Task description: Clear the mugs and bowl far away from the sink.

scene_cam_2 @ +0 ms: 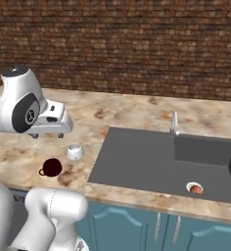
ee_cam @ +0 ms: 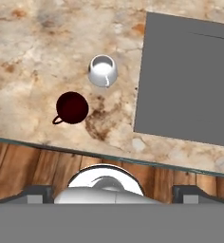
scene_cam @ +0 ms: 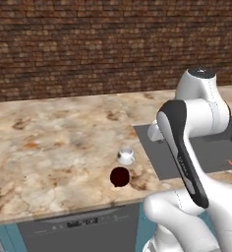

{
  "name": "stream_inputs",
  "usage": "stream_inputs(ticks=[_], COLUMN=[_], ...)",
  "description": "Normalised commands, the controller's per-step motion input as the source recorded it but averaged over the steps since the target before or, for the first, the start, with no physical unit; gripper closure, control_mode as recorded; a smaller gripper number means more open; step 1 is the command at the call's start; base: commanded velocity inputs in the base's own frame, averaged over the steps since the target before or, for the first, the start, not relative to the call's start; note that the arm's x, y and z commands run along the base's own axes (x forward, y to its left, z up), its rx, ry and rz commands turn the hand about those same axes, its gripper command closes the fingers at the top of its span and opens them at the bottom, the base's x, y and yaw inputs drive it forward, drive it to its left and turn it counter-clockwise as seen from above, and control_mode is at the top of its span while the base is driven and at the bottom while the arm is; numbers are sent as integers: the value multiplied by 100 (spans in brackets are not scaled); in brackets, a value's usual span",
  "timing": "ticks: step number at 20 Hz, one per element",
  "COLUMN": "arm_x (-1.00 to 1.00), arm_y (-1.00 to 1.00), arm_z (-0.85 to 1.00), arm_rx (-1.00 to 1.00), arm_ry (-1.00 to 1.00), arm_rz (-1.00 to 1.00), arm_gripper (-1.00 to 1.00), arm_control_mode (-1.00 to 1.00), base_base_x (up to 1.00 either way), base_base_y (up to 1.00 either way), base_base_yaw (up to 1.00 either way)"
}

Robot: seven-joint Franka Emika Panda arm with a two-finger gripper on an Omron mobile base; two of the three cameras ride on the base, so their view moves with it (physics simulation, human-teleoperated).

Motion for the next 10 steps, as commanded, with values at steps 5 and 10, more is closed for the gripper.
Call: stream_inputs(ticks=[5, 10], arm_x=[0, 0], arm_y=[0, 0], arm_z=[0, 0], arm_rx=[0, 0], arm_ry=[0, 0], arm_rz=[0, 0], arm_gripper=[-100, -100], arm_control_mode=[100, 100], base_base_x=[21, 64], base_base_y=[33, -11], base_base_yaw=[0, 9])
